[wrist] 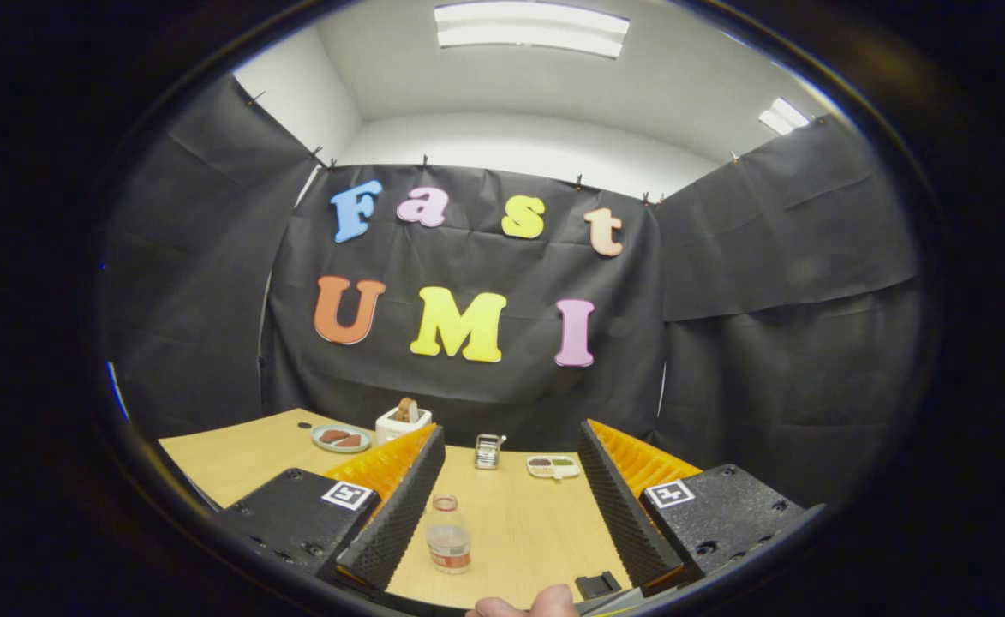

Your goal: Take the bottle from table, then pour the juice into the cup, finally place the bottle on the coaster

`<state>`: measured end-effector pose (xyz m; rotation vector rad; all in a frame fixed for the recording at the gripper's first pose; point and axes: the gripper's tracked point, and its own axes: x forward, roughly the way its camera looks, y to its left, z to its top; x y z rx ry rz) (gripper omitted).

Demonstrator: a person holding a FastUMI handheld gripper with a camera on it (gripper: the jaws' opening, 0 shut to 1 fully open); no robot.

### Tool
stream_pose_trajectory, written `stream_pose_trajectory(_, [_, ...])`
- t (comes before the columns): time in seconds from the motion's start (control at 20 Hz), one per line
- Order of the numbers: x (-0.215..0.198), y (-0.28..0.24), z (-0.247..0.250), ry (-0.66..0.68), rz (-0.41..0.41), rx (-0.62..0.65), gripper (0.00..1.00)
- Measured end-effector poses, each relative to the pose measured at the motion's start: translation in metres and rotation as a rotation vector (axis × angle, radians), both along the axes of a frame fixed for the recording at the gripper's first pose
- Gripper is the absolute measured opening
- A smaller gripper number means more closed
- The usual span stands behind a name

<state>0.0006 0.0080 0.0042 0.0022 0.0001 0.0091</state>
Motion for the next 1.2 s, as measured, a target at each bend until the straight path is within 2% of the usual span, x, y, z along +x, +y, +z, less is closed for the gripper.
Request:
stream_pose_trajectory(0.8, [0.003, 0.0, -0.007, 0.014, 0.005, 0.012, 1.0])
stream_pose_trajectory(1.2, [0.01, 0.005, -0.038, 0.111, 0.043, 0.001, 1.0])
